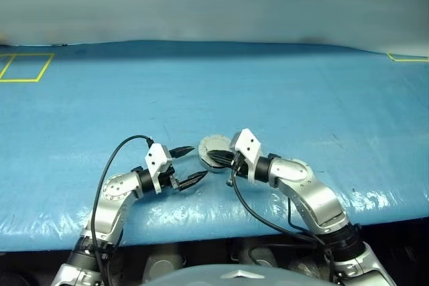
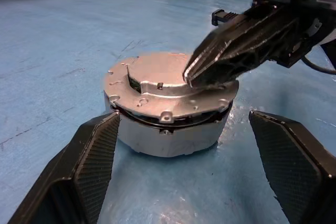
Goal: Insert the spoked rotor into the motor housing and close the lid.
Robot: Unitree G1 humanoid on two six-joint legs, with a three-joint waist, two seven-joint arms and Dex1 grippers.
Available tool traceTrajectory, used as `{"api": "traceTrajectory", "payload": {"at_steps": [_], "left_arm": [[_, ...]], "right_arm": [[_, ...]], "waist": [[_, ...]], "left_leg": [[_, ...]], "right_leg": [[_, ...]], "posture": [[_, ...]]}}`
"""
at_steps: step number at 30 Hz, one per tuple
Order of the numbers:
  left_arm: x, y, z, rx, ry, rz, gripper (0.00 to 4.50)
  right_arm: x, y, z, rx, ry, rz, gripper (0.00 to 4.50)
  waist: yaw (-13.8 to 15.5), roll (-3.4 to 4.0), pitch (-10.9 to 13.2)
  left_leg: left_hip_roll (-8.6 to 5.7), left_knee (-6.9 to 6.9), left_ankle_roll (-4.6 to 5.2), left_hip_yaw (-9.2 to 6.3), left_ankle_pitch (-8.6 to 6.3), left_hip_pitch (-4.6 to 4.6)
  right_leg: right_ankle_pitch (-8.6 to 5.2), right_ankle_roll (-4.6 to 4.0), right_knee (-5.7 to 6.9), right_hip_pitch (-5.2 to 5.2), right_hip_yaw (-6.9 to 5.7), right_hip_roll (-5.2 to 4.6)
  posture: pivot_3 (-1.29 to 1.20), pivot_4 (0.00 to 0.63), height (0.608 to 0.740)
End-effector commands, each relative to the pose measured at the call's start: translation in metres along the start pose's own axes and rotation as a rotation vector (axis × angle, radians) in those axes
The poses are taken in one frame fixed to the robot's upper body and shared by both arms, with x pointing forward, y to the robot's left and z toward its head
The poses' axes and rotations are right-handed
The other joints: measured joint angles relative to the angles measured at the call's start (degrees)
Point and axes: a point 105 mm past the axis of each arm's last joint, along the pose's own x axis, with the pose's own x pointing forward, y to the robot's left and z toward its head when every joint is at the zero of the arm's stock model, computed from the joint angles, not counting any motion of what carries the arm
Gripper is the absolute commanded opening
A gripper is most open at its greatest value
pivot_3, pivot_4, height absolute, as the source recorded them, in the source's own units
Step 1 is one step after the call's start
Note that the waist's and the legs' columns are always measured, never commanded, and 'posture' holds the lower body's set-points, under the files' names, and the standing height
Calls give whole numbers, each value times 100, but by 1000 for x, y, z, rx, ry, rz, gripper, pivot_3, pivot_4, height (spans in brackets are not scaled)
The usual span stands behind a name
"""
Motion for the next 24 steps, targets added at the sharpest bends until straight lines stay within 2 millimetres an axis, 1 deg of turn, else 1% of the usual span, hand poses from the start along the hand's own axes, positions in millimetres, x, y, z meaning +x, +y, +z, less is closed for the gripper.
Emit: {"api": "traceTrajectory", "payload": {"at_steps": [1, 2, 3, 5, 9, 13, 14, 16, 17, 20, 24], "left_arm": [[0, 2, 15, 36, -45, 5, 4212], [-1, 2, 15, 41, -43, 5, 4212], [-1, 3, 15, 42, -42, 5, 4212], [-1, 2, 14, 41, -38, 2, 4212], [-1, 3, 13, 38, -36, 5, 4212], [0, 1, 11, 33, -36, 2, 4212], [0, 0, 11, 27, -38, -2, 4212], [1, -2, 11, 23, -42, -5, 4212], [1, -2, 11, 22, -43, -4, 4212], [0, -2, 12, 30, -38, 3, 4212], [0, 0, 13, 43, -45, 20, 4212]], "right_arm": [[-6, -5, 27, -73, -102, -71, 14], [-6, -10, 26, -62, -96, -116, 14], [-6, -13, 24, -53, -87, -139, 181], [-6, -13, 22, -56, -77, -138, 624], [-6, -16, 15, -64, -47, -164, 1895], [-6, -22, 13, -68, -38, -208, 3240], [-5, -21, 11, -68, -30, -192, 3519], [-3, -21, 5, -48, 6, -189, 4251], [-3, -21, 3, -68, 24, -186, 4482], [-1, -24, 1, -105, 37, -216, 4482], [4, -18, -3, -110, 51, -168, 4482]], "waist": [[0, 0, 0], [0, 0, 0], [0, 0, 0], [0, 0, 0], [-1, 0, 0], [-1, 0, 0], [-1, 0, 0], [-2, 0, 0], [-2, 0, 0], [-2, 0, 0], [-3, 0, 0]], "left_leg": [[0, 0, 0, 0, 0, -1], [-1, 0, 0, 0, 0, -1], [-1, 0, 0, 0, 0, -1], [-1, 1, 0, 1, 0, -1], [-1, 1, 0, 0, 0, -1], [-1, 1, 0, 1, 0, -1], [-1, 1, 0, 1, 0, -1], [-1, 1, 0, 1, 0, -1], [-1, 0, 0, 1, 0, -1], [-1, 1, 0, 1, 0, -1], [-1, 1, 0, 1, 0, -1]], "right_leg": [[0, 0, 0, 0, 0, 0], [0, 0, -1, 1, 0, 0], [0, 0, -1, 1, 0, -1], [0, 0, -1, 1, 0, -1], [0, 0, -1, 1, 1, -1], [0, 0, -1, 0, 1, -1], [0, 0, -1, 0, 1, -1], [0, 0, -1, 0, 1, -1], [0, 0, -1, 0, 1, -1], [0, -1, -2, 0, 1, -1], [0, 0, -1, 0, 1, -1]], "posture": [[0, 150, 740], [0, 150, 740], [0, 150, 740], [0, 150, 740], [0, 150, 740], [0, 150, 740], [0, 150, 740], [0, 150, 740], [0, 150, 740], [0, 150, 740], [0, 150, 740]]}}
